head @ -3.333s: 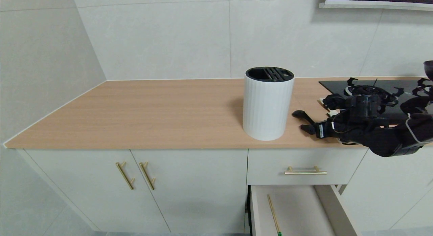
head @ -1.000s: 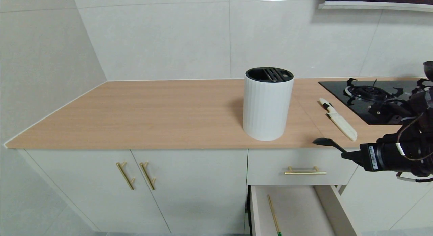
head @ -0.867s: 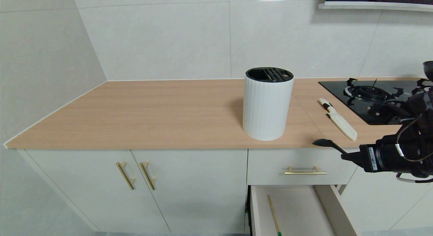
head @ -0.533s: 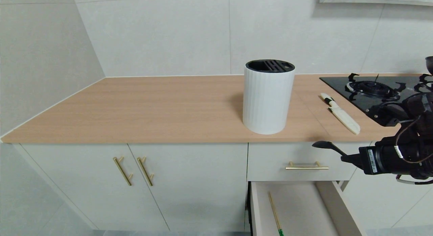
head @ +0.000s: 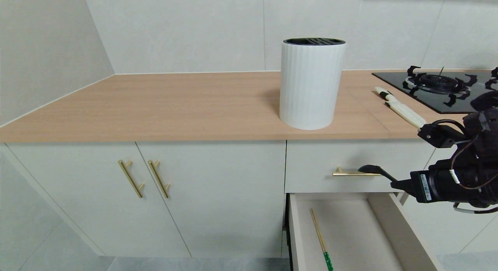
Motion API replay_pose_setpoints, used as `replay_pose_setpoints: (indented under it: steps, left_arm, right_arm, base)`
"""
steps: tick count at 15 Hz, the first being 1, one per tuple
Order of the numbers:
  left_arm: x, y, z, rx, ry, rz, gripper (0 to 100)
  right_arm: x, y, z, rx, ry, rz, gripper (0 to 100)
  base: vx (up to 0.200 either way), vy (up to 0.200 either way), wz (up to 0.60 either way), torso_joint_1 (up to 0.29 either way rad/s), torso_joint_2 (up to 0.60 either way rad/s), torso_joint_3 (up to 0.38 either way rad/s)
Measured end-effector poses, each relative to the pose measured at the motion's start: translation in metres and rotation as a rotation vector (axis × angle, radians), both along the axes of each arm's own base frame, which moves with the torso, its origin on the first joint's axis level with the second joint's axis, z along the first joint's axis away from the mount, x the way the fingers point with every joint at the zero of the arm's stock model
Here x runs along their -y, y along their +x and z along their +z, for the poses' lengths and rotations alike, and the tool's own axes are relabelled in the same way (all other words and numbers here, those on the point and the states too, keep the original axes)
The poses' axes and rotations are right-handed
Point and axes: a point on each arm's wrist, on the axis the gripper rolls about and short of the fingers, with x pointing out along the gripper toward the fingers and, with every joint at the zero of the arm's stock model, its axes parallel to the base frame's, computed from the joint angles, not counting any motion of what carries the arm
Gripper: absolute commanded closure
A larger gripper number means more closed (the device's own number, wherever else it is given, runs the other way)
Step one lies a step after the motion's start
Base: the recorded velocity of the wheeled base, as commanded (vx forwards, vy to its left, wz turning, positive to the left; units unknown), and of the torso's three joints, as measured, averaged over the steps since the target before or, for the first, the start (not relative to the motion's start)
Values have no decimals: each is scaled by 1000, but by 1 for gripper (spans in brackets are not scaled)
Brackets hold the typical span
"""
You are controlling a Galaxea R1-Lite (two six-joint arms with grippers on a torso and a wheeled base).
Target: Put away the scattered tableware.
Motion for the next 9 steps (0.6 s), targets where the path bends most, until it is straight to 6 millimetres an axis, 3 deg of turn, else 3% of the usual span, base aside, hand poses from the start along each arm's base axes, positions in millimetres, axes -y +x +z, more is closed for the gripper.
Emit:
replay_pose_setpoints:
  steps: [7, 9]
  left_arm:
    - [0, 0, 0, 0, 0, 0, 0]
    - [0, 0, 0, 0, 0, 0, 0]
  right_arm:
    - [-1, 3, -4, -18, -6, 1, 100]
    - [-1, 2, -7, -21, -21, 14, 100]
  base:
    - [0, 0, 0, -117, 442, 315]
    - [0, 0, 0, -34, 154, 127]
